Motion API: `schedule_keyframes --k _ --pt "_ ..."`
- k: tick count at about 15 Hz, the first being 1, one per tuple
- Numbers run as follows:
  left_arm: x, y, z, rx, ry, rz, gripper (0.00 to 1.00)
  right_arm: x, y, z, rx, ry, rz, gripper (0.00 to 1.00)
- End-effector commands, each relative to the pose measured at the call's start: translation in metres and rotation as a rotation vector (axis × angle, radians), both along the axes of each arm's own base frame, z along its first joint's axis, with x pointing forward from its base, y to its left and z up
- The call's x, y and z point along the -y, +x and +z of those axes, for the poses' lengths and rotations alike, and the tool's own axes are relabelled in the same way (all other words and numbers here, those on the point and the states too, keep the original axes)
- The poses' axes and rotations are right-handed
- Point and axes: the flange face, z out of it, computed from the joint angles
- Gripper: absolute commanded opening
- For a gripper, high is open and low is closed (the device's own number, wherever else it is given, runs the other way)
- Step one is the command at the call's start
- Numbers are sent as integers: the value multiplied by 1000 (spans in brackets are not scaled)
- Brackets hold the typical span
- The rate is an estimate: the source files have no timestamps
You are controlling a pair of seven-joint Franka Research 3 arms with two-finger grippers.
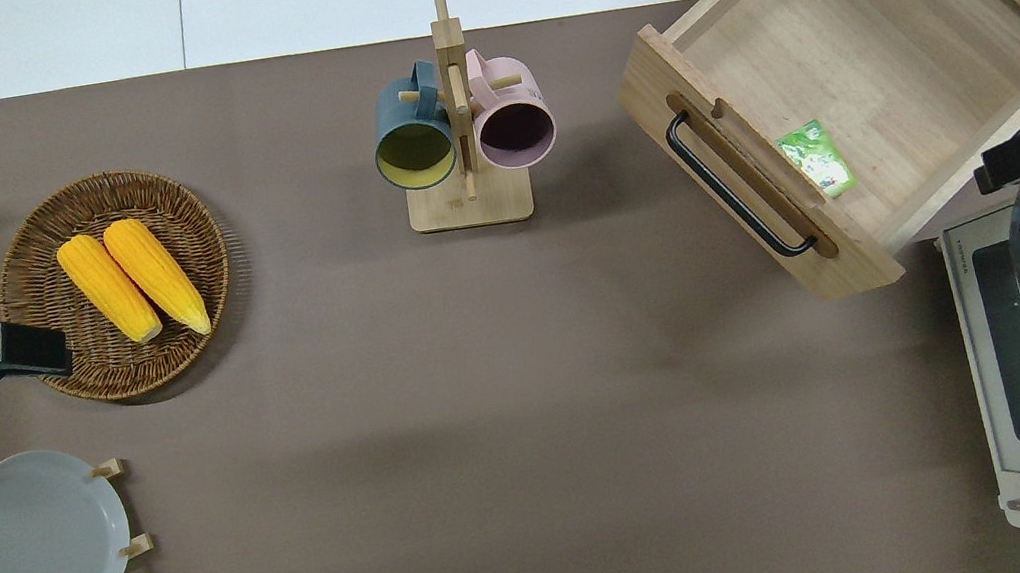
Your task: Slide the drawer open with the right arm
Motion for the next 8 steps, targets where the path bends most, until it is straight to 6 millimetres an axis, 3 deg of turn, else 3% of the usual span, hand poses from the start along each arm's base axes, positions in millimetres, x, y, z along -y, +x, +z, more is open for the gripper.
schedule_keyframes --k 1,4,8 --pt "-1 2 4 -5 16 -10 993 -8 6 -9 34 4 14 987" --pt "-1 2 4 -5 16 -10 993 -27 7 -10 39 0 -30 987" --pt "-1 2 3 -6 16 -10 993 -25 8 -9 49 -14 -32 987"
